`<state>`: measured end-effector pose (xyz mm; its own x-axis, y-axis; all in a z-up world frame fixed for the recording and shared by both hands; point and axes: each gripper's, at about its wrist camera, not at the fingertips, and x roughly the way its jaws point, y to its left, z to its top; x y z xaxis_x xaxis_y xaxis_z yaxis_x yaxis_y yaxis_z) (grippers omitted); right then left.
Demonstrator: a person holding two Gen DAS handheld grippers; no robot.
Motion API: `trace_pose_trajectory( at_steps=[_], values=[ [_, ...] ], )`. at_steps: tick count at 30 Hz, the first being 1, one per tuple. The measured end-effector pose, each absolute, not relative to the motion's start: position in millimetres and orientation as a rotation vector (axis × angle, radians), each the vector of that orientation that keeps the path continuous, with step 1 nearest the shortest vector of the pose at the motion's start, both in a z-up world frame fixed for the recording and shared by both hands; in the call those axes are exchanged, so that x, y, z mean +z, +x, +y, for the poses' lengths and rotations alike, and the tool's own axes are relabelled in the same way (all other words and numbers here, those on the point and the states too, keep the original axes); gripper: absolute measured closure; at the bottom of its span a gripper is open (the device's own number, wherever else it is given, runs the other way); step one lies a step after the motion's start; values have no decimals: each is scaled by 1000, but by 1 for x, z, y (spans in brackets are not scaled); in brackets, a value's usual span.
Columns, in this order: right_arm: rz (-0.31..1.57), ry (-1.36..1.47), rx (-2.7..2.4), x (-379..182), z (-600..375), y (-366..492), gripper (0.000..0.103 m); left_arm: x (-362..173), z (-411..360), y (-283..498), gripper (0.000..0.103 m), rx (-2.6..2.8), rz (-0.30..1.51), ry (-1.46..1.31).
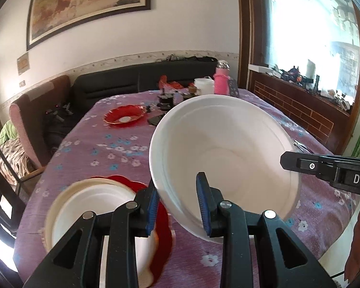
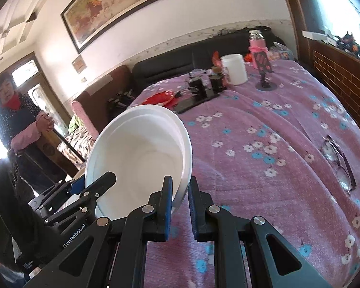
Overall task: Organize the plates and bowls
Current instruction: 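Carry the white foam bowl with the right tool over the red plate stack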
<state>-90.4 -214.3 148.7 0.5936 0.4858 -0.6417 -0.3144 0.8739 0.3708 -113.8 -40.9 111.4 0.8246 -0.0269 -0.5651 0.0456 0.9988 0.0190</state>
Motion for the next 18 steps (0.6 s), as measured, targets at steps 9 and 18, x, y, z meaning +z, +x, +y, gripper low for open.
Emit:
trace_pose_trajectory(
  at_steps=[9, 18],
  values=[
    [819, 195, 603, 161, -156, -88, 89, 129, 12, -141, 74, 52, 589, -7],
    [896, 150, 732, 155, -98, -96, 88, 127, 62, -174, 74, 131, 664, -47]
  ],
)
